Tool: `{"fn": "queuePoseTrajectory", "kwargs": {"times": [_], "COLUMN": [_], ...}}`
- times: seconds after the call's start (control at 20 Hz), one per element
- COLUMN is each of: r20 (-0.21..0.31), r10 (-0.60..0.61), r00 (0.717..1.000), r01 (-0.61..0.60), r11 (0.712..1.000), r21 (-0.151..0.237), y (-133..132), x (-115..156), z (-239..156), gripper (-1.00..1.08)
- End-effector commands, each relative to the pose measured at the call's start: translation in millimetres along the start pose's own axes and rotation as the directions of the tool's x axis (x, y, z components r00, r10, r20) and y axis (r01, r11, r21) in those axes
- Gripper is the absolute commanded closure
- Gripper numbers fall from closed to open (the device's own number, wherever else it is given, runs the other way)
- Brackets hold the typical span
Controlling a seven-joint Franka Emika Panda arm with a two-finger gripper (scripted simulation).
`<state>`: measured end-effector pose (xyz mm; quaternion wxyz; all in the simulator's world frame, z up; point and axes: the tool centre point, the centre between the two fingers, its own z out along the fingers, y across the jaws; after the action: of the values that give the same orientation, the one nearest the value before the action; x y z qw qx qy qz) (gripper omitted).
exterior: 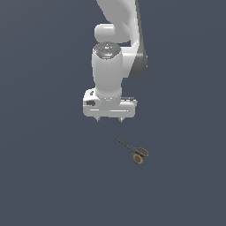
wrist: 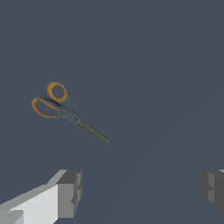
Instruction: Pick up the object and move it to a goal position.
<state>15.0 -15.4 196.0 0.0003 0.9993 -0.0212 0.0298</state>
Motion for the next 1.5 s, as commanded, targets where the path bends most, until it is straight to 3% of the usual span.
{"fn": "queuePoseTrajectory", "kwargs": {"times": [0.0, 0.85, 1.2, 1.45], "r20": [0.0, 0.026, 0.031, 0.038], "r10": [0.0, -0.017, -0.126, -0.261], "r00": [1.0, 1.0, 0.992, 0.965], "r01": [0.0, 0.016, 0.125, 0.261], "r11": [1.0, 1.0, 0.992, 0.965], "r21": [0.0, 0.018, 0.013, 0.011], "y": [0, -12, -26, -44], "x": [0, -1, 7, 15], "z": [0, 9, 28, 51], "gripper": [-0.92, -0.92, -0.92, -0.92]}}
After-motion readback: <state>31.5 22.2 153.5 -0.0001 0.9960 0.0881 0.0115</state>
